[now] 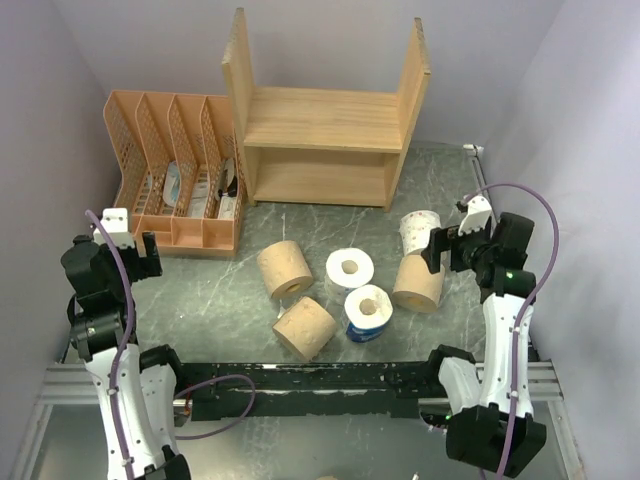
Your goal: Place and organize the paper towels onto the shelf
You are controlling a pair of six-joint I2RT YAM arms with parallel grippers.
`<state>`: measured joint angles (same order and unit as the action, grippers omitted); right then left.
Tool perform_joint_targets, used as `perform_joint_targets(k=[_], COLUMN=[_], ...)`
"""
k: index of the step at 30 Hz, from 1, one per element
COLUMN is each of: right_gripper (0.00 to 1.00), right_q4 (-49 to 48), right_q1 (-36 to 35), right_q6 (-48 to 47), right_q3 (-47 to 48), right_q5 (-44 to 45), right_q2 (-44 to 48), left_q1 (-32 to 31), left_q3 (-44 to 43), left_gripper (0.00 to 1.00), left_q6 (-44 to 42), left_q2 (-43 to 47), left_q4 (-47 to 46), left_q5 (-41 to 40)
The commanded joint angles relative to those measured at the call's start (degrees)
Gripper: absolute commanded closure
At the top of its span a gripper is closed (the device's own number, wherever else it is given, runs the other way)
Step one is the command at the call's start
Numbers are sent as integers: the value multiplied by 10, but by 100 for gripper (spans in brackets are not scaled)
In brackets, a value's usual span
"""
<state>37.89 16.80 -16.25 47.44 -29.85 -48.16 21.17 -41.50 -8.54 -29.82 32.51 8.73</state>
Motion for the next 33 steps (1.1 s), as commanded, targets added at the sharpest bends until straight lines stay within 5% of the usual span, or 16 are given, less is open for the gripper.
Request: perform_joint_targets(k=[1,3,5,8,10,15,22,29,33], right_gripper=[0,0,0,0,0,0,0,4,15], right_q4=[54,129,289,341,326,248,190,75,70], right_q1=[4,4,-4,-45,-92,-356,-550,-634,-669], right_q6=[-53,-119,-294,-320,-306,-208,-193,-187,-165], right_q3=[63,120,178,234,241,208,175,188,205], right_q5=[-48,-120,-200,-161,-96,94,242,301,312], right_q2=[-27,-55,-96,-146,-158,-150,-247,-263,-306], left_q1=[-1,1,0,1,1,1,2,2,2], left_q3=[-4,-3,-4,-4,-3,-6,-7,-6,-8], left_gripper=[2,2,2,3,3,2,2,3,3], left_q6=[4,4,4,4,6,8,9,12,15], left_q2=[18,19,19,18,19,3,-12,-4,-10], left_q4=[-7,-8,-8,-8,-9,-10,-9,-10,-10], left_q5=[-8,-7,-6,-9,-11,-15,-17,-26,-31])
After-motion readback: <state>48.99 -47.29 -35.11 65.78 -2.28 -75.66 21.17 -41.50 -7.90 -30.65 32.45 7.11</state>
